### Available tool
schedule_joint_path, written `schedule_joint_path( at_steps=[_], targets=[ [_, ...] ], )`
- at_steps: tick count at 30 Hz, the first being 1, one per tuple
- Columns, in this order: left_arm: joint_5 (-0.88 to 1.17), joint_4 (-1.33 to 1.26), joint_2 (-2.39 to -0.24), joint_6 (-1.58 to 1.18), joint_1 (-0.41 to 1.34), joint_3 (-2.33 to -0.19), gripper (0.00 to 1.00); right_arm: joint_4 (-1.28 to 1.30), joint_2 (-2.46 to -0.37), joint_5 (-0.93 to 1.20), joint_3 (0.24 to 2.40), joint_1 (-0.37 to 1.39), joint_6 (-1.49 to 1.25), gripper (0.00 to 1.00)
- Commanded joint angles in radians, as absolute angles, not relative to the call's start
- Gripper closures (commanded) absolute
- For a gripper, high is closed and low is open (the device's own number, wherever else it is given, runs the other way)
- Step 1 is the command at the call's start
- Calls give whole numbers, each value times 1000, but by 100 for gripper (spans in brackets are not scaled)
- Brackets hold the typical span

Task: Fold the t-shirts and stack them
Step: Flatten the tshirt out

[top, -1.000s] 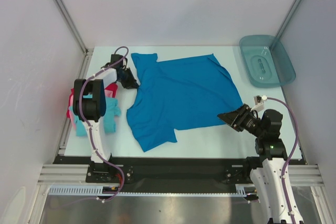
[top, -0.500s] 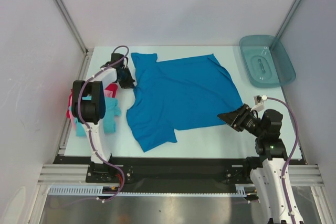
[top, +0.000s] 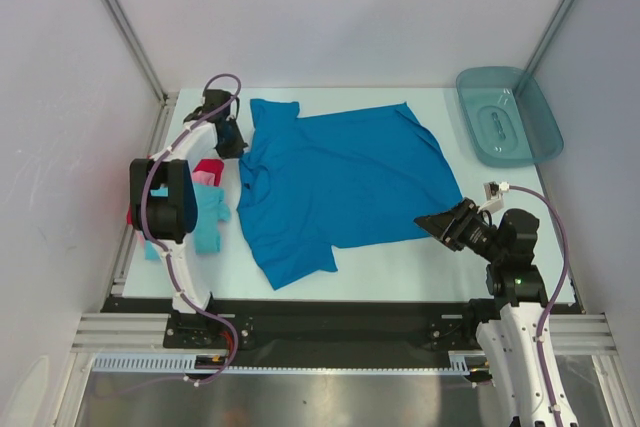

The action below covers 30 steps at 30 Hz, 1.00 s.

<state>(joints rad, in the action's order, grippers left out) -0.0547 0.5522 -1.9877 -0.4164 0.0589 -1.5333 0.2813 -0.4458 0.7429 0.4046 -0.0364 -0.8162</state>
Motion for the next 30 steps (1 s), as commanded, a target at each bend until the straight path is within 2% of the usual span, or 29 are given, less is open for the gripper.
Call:
schedule_joint_path(
  at_steps=[1, 13, 14, 15, 16, 18, 19, 21, 24, 26, 27, 28, 29, 30],
  targets=[
    [-123, 591, -1960, -390, 57, -1588, 100, 268, -434, 765, 436, -34, -818, 57],
    [-212, 640, -1979, -394, 55, -1652, 100, 268, -430, 762, 431, -37, -816, 57],
    [-213, 647, -1983, -394, 55, -1657, 95, 268, -428, 761, 431, -37, -815, 57],
    [-213, 652, -1990, -397, 54, -1657, 85, 268, -431, 761, 431, -37, -815, 57],
    [-203, 655, -1993, -402, 55, -1657, 59, 267, -430, 761, 431, -37, -818, 57],
    [-196, 663, -2009, -403, 55, -1655, 36, 265, -428, 761, 430, -37, -819, 57],
    [-198, 663, -2013, -408, 55, -1654, 18, 265, -426, 761, 428, -38, -819, 57],
    [-198, 666, -2017, -411, 55, -1643, 13, 265, -426, 761, 426, -38, -816, 57],
    [-190, 650, -1997, -419, 55, -1617, 16, 265, -426, 755, 423, -40, -816, 57],
    [-166, 615, -1950, -425, 55, -1579, 29, 264, -426, 747, 422, -43, -818, 56],
    [-158, 597, -1924, -437, 57, -1559, 36, 264, -428, 739, 422, -44, -818, 56],
    [-146, 575, -1875, -443, 61, -1513, 53, 271, -431, 730, 426, -49, -810, 56],
    [-132, 539, -1846, -451, 64, -1491, 65, 284, -437, 692, 442, -54, -802, 56],
    [-115, 525, -1821, -465, 71, -1470, 73, 297, -442, 664, 454, -60, -790, 55]
  ],
)
